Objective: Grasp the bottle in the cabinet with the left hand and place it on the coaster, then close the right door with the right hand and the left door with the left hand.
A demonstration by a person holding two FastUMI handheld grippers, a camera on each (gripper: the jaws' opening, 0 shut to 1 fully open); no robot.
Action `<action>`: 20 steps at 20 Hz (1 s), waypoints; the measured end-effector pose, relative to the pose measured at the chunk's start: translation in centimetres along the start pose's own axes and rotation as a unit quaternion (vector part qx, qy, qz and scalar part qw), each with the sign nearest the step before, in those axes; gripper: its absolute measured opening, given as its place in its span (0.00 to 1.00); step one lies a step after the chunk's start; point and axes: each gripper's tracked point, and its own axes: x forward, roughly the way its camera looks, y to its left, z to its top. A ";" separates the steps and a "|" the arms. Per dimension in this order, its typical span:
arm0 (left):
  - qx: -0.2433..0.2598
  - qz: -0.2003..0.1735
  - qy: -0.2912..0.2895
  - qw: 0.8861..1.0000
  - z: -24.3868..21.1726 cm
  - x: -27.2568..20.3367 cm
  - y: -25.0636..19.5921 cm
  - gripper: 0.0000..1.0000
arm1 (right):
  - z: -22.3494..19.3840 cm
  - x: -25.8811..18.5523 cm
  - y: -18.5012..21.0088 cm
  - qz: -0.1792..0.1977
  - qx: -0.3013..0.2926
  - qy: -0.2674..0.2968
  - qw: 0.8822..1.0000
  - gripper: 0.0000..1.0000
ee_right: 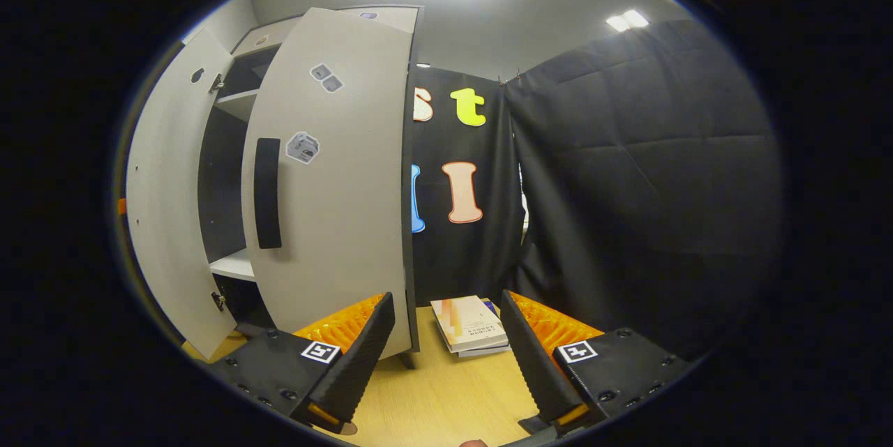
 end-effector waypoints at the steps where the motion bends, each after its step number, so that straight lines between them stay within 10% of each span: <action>1: 0.012 0.000 -0.001 1.000 -0.1 -1.0 -0.4 0.92 | -0.2 0.1 -0.5 -0.001 0.002 0.002 1.000 0.97; 20: -0.008 -0.062 -0.010 0.998 -0.3 -3.0 -13.6 0.92 | -0.7 1.1 -3.2 0.036 -0.012 0.001 0.999 0.97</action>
